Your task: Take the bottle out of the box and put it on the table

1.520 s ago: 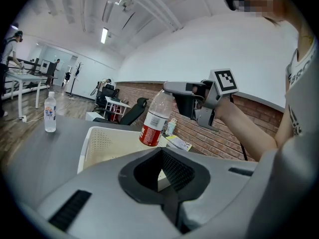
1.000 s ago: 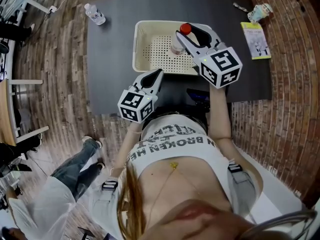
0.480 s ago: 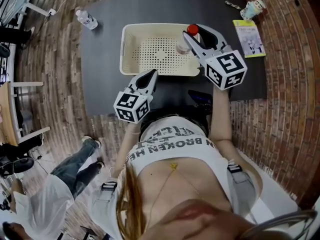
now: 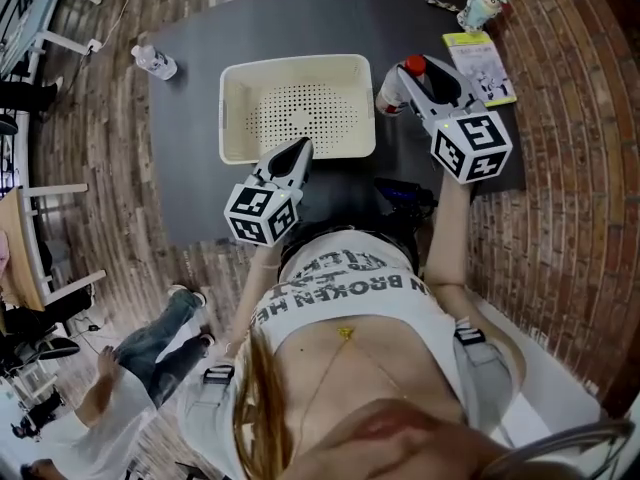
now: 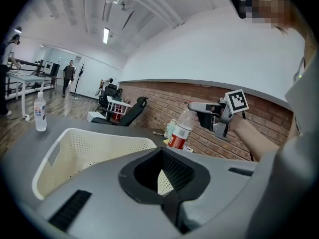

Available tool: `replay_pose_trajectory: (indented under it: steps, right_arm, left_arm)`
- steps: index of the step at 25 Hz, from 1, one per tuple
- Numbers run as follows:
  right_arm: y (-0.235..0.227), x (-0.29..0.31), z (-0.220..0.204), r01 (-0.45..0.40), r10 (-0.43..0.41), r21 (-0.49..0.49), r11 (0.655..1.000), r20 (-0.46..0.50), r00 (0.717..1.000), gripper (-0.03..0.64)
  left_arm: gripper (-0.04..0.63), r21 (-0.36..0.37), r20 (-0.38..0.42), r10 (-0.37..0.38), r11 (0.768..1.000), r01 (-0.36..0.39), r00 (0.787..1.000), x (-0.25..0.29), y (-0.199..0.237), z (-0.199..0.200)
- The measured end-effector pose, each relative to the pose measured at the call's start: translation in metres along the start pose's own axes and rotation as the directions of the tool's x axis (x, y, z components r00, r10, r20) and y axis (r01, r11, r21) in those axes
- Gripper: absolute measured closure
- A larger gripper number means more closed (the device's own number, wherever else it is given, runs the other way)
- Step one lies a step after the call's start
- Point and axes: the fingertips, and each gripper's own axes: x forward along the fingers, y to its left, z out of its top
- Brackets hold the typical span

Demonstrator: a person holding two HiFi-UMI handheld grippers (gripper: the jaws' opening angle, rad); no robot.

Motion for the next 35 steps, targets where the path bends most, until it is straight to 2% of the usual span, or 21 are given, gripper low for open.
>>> replay_pose_trajectory:
  steps: [11, 35]
  right_arm:
    - [-0.045, -0.028, -0.006, 0.092, -0.092, 0.018, 0.996, 0.009, 0.996, 0.463]
    - [-0.054, -0.03, -0.017, 0.1, -0.099, 0.029, 0.995, -0.015, 0.995, 0.463]
  left_arm:
    - [0.595, 0.01, 0.005, 0.026, 1.0, -0.026, 1.0, 0.01, 0.0, 0.002]
    - [0.595, -0.002, 0.007, 0.052, 0.999, -0.052, 0.999, 0.002, 0.001, -0.001]
